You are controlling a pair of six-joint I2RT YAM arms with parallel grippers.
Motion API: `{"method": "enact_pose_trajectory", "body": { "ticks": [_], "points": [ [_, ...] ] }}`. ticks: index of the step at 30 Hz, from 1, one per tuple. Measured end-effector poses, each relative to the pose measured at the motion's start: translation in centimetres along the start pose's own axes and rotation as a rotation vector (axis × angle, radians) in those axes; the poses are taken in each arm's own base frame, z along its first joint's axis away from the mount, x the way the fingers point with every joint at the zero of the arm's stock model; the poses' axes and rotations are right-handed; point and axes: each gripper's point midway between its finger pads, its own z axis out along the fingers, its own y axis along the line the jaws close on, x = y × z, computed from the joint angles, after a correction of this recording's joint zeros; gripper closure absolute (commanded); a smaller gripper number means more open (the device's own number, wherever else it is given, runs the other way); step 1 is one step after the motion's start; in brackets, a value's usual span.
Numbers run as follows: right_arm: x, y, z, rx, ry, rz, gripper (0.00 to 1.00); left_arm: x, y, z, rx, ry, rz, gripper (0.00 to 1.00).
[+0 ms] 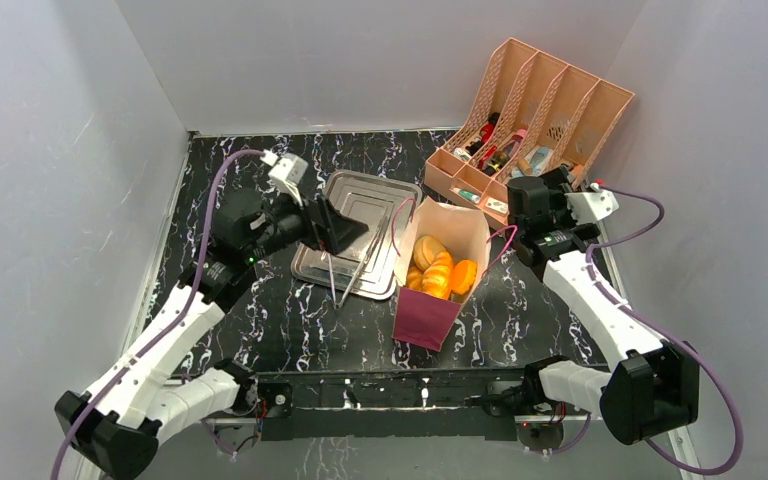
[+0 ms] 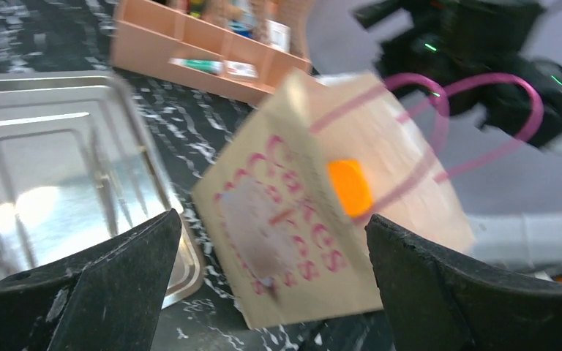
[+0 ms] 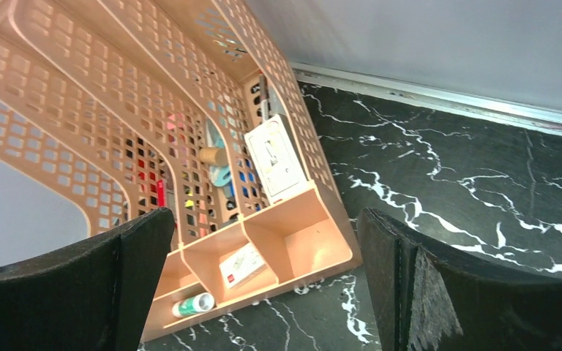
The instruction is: Take the fake bread out of the paper bag
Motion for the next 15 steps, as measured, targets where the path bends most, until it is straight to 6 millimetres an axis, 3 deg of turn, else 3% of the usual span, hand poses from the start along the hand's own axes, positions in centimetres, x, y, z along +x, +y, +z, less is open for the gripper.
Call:
{"method": "enact_pose_trajectory", "body": {
  "ticks": [4, 7, 10, 15],
  "points": [
    [0.6, -0.8, 0.2, 0.032, 0.002, -0.013, 0.02, 1.7, -4.5, -0.3, 0.139, 0.054, 0.071, 0.02],
    [0.6, -1.0, 0.2, 0.04, -0.002, -0.016, 0.02, 3.5, -6.6, 0.1, 0.185, 0.111, 0.113, 0.02],
    [0.6, -1.1, 0.2, 0.043, -0.002, -0.017, 0.02, 5.6, -7.9, 0.9, 0.187, 0.169, 0.16, 0.02],
    [0.5, -1.1, 0.2, 0.045, -0.005, -0.012, 0.02, 9.2, -8.4, 2.5, 0.12, 0.258, 0.244, 0.02]
  ]
}}
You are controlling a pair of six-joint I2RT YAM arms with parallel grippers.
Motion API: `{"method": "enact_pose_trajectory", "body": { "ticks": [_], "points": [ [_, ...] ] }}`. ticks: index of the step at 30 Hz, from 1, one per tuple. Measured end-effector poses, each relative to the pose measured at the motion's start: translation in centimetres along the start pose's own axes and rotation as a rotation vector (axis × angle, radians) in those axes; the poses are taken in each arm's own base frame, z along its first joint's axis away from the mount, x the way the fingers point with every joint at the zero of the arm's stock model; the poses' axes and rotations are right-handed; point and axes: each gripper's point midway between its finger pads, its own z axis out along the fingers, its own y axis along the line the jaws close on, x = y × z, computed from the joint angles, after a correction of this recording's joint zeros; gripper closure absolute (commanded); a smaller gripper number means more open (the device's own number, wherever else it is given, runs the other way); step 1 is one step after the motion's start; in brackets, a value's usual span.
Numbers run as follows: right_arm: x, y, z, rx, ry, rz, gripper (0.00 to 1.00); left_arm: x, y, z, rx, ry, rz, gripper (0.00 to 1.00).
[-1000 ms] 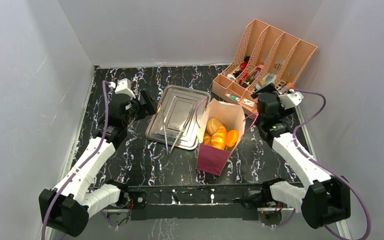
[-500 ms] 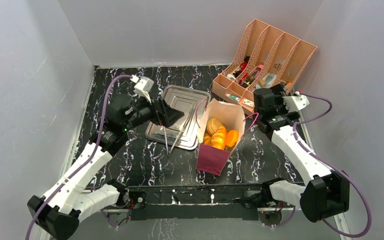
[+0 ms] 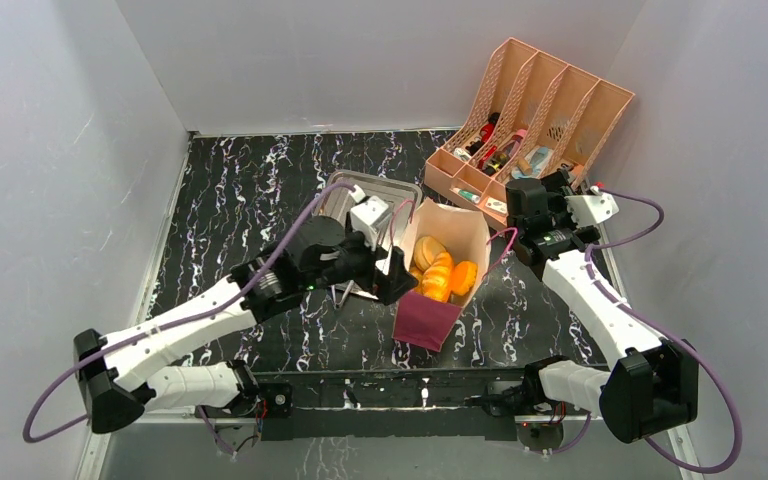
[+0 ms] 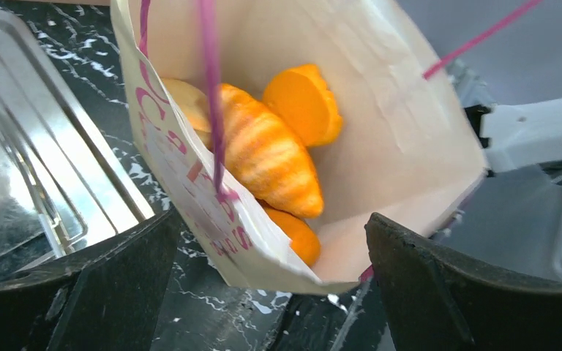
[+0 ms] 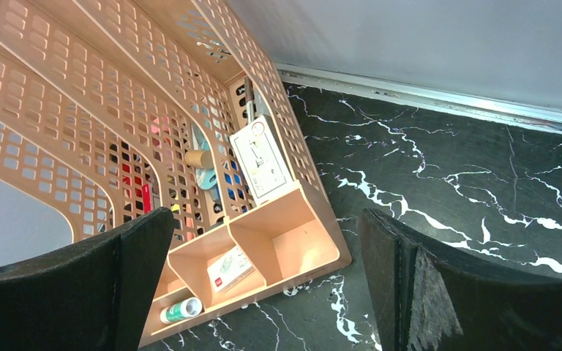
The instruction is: Take the fake bread out of the paper bag
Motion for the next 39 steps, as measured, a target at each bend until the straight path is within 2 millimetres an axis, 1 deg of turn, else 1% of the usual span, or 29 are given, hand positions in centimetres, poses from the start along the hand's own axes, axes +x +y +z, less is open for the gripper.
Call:
{"method": "enact_pose_trajectory", "body": {
  "ticks": [3, 7, 10, 14, 20, 22, 24, 25, 26, 27, 29, 32, 33, 34, 35, 39],
  "points": [
    [0.0, -0.1, 0.0, 0.003, -0.002, 0.0, 0.02, 0.4, 0.2, 1.3, -0.075, 0.022, 0.037, 0.02],
    [-0.2, -0.1, -0.1, 0.001, -0.003, 0.004, 0.02, -0.1, 0.6, 2.8, -0.197, 0.008, 0.088, 0.02],
    [-0.4, -0.1, -0.2, -0.002, -0.004, 0.012, 0.02, -0.4, 1.0, 3.0, -0.26, -0.009, 0.107, 0.02],
    [-0.6, -0.1, -0.3, -0.006, -0.006, 0.018, 0.02, -1.5, 1.6, 3.0, -0.33, -0.043, 0.112, 0.02],
    [-0.6, -0.1, -0.3, -0.006, -0.006, 0.011, 0.02, -2.7, 2.2, 2.7, -0.384, -0.058, 0.109, 0.02],
    [-0.7, -0.1, -0.3, -0.007, -0.006, 0.009, 0.02, -3.3, 2.0, 3.1, -0.394, -0.052, 0.11, 0.03],
    [-0.7, -0.1, -0.4, -0.01, -0.004, 0.007, 0.02, -3.7, 1.9, 4.2, -0.401, -0.04, 0.113, 0.07],
    [-0.7, -0.1, -0.4, -0.011, -0.003, 0.007, 0.02, -3.4, 1.9, 4.8, -0.405, -0.025, 0.116, 0.1],
    [-0.7, -0.2, -0.4, -0.012, -0.001, 0.005, 0.02, -2.9, 2.0, 5.5, -0.41, -0.003, 0.121, 0.15],
    [-0.6, -0.3, -0.4, -0.012, 0.001, 0.002, 0.02, -2.2, 2.3, 6.0, -0.417, 0.025, 0.128, 0.23],
    [-0.4, -0.4, -0.4, -0.012, 0.005, -0.004, 0.03, -0.5, 2.9, 7.0, -0.435, 0.085, 0.143, 0.42],
    [-0.2, -0.5, -0.4, -0.016, 0.013, -0.01, 0.04, 1.2, 3.6, 7.8, -0.461, 0.149, 0.165, 0.61],
    [-0.2, -0.5, -0.5, -0.019, 0.014, -0.008, 0.04, 1.5, 3.8, 7.9, -0.47, 0.159, 0.17, 0.71],
    [-0.2, -0.6, -0.5, -0.021, 0.015, -0.008, 0.05, 1.6, 4.0, 7.8, -0.48, 0.163, 0.175, 0.97],
    [-0.2, -0.7, -0.5, -0.023, 0.016, -0.01, 0.05, 1.6, 4.2, 7.8, -0.487, 0.164, 0.178, 1.0],
    [-0.1, -1.0, -0.7, -0.029, 0.02, -0.02, 0.07, 0.4, 4.0, 7.7, -0.491, 0.137, 0.185, 1.0]
  ]
}}
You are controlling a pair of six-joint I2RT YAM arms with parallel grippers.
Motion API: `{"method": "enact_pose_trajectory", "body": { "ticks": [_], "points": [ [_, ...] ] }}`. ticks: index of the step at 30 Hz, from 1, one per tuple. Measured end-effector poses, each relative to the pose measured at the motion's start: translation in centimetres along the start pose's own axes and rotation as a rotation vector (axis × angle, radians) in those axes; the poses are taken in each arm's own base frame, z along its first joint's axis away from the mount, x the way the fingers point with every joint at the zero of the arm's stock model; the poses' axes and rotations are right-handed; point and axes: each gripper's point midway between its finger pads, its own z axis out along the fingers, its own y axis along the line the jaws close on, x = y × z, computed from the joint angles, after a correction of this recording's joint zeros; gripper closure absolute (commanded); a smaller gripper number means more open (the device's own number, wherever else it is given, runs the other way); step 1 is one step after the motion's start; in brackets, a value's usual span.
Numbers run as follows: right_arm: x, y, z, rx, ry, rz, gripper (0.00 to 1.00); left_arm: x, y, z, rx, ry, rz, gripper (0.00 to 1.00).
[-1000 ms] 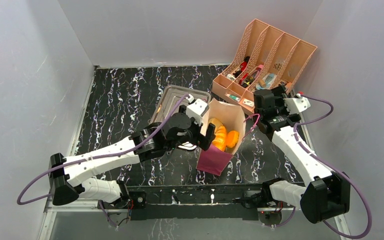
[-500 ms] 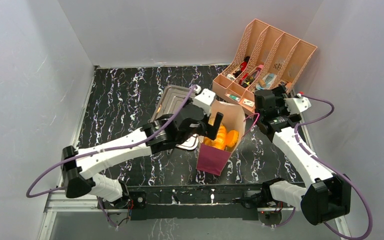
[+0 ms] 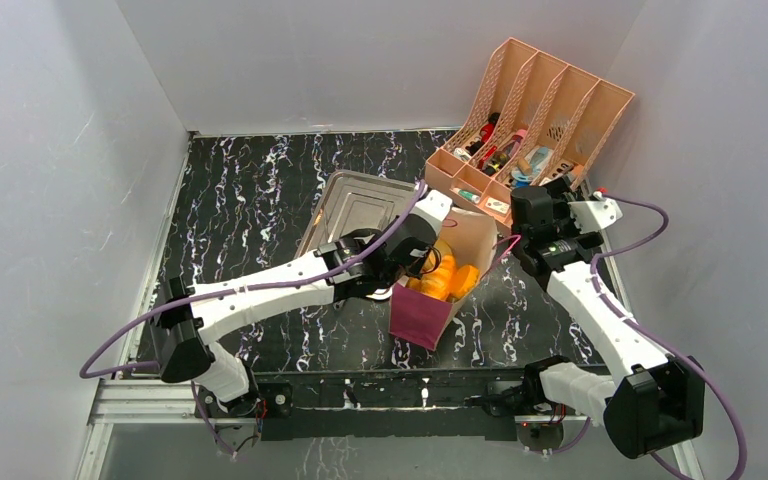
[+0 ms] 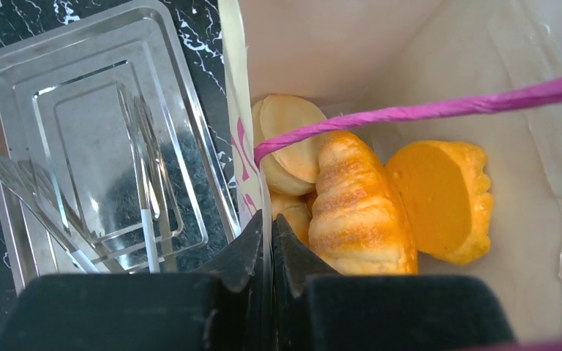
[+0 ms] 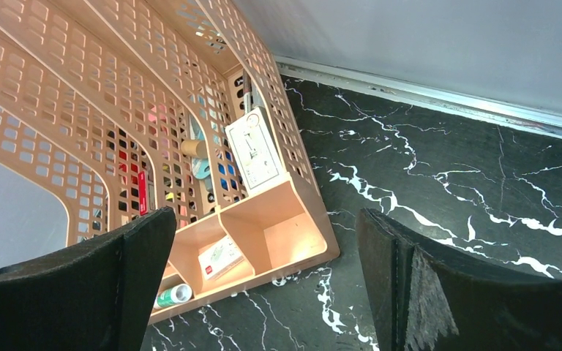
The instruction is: Take the fake bread out of the paper bag
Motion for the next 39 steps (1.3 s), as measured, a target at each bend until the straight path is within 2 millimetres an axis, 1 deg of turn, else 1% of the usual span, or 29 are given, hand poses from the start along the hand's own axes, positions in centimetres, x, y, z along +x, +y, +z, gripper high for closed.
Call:
{"method": "enact_pose_trajectory", "body": {
  "ticks": [5, 11, 15, 20, 23, 25, 30, 32, 35, 37, 39],
  "points": [
    [-0.1, 0.0, -0.1, -0.007, 0.002, -0.002, 0.1, -0.5, -0.1, 0.0, 0.005, -0.016, 0.022, 1.0],
    [-0.6, -0.3, -0.4, -0.016, -0.003, -0.003, 0.11, -2.0, 0.0, 0.0, 0.0, -0.071, 0.035, 1.0],
    [-1.0, -0.3, -0.6, -0.023, -0.007, 0.0, 0.12, -4.0, 0.3, -0.4, -0.023, -0.128, 0.031, 1.0],
    [-1.5, -0.3, -0.8, -0.03, -0.013, 0.001, 0.12, -7.6, 2.0, -1.9, -0.106, -0.228, 0.022, 1.0],
    [-1.7, -0.3, -0.9, -0.034, -0.014, -0.005, 0.13, -9.8, 3.8, -3.4, -0.17, -0.286, 0.013, 1.0],
    [-1.7, -0.2, -1.0, -0.041, -0.012, -0.009, 0.16, -11.2, 5.1, -4.7, -0.214, -0.328, 0.002, 1.0],
    [-1.1, 1.1, -1.3, -0.11, 0.027, -0.011, 0.22, -14.4, 9.3, -8.5, -0.346, -0.435, -0.013, 1.0],
    [-0.2, 1.6, -1.5, -0.154, 0.054, -0.028, 0.25, -15.6, 11.3, -10.4, -0.411, -0.482, -0.017, 1.0],
    [1.9, 2.7, -2.4, -0.241, 0.101, -0.069, 0.27, -17.5, 14.8, -13.6, -0.515, -0.561, -0.047, 1.0],
    [3.7, 4.0, -3.7, -0.313, 0.136, -0.115, 0.27, -18.2, 17.2, -15.3, -0.583, -0.596, -0.067, 1.0],
    [5.5, 5.7, -5.4, -0.388, 0.168, -0.152, 0.27, -18.6, 19.3, -16.4, -0.645, -0.613, -0.084, 1.0]
  ]
}}
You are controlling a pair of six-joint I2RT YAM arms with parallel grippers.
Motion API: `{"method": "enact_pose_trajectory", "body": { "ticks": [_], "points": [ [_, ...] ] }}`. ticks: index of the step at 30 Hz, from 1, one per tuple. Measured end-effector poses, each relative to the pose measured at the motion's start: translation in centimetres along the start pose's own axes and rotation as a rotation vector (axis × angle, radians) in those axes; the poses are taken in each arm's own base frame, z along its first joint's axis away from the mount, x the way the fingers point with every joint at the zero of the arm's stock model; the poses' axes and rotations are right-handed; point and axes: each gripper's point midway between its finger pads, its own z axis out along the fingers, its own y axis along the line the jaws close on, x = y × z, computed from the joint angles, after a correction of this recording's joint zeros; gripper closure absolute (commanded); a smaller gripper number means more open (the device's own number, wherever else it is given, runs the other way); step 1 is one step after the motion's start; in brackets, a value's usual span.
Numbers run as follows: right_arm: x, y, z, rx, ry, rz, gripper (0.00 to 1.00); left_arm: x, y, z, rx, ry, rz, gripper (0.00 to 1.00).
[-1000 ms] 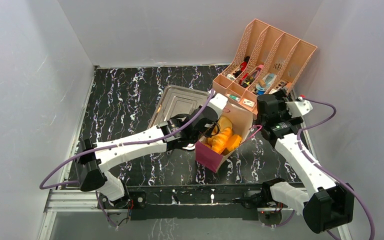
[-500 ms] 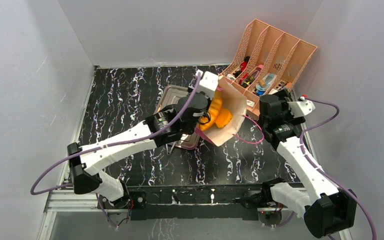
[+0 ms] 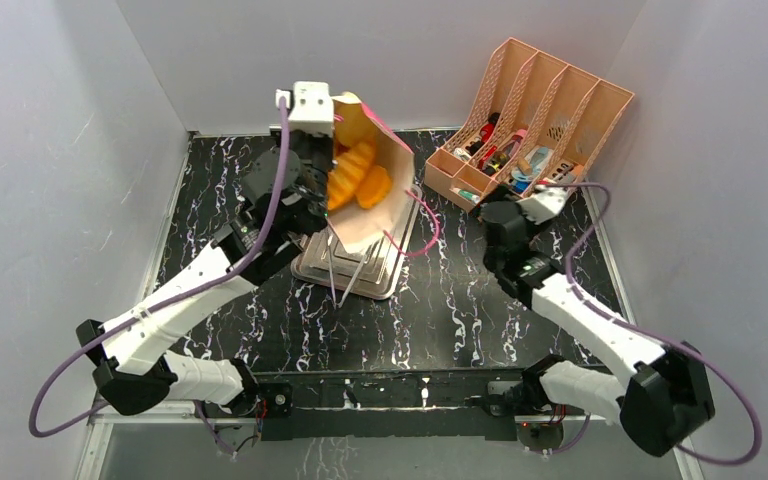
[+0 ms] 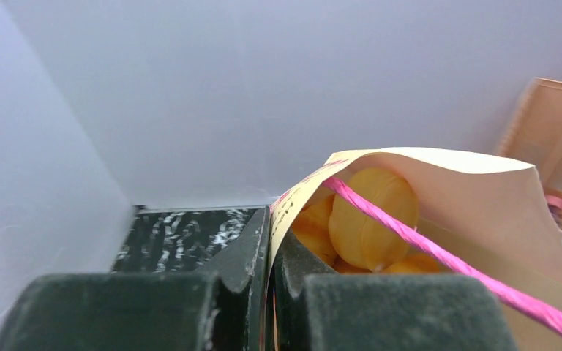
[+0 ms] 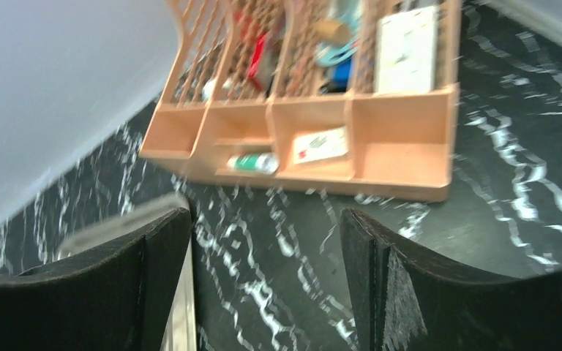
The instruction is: Take the fake bread out of the paper bag
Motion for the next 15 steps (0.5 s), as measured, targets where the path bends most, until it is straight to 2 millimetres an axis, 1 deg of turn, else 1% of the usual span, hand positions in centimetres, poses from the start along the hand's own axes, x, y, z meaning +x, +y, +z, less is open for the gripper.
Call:
{"method": "enact_pose_trajectory", "body": {
  "ticks": [1, 3, 4, 6, 7, 9, 12, 15],
  "points": [
    [1.2, 1.3, -0.4, -0.039, 0.021, -0.026, 0.27, -0.1, 1.1, 0.5, -0.032, -0.003, 0.006, 1.0],
    [3.5, 3.0, -1.0, -0.085, 0.061, -0.076, 0.26, 0.1, 3.0, 1.6, -0.089, 0.0, 0.03, 1.0],
    [4.8, 3.8, -1.3, -0.106, 0.086, -0.111, 0.26, 0.3, 3.4, 1.9, -0.101, 0.003, 0.047, 1.0],
    [7.5, 5.3, -1.9, -0.139, 0.131, -0.174, 0.25, 1.1, 5.3, 3.4, -0.155, 0.018, 0.085, 1.0],
    [8.8, 6.1, -2.3, -0.155, 0.151, -0.204, 0.24, 1.3, 5.8, 3.9, -0.167, 0.023, 0.099, 1.0],
    [11.3, 7.8, -3.2, -0.193, 0.189, -0.26, 0.23, 2.2, 7.1, 5.2, -0.195, 0.036, 0.134, 1.0],
    [14.3, 9.9, -5.0, -0.249, 0.23, -0.32, 0.21, 3.6, 8.7, 6.8, -0.22, 0.059, 0.178, 1.0],
    [16.9, 11.6, -7.0, -0.307, 0.264, -0.368, 0.19, 5.7, 10.3, 8.3, -0.239, 0.092, 0.221, 1.0]
  ]
}}
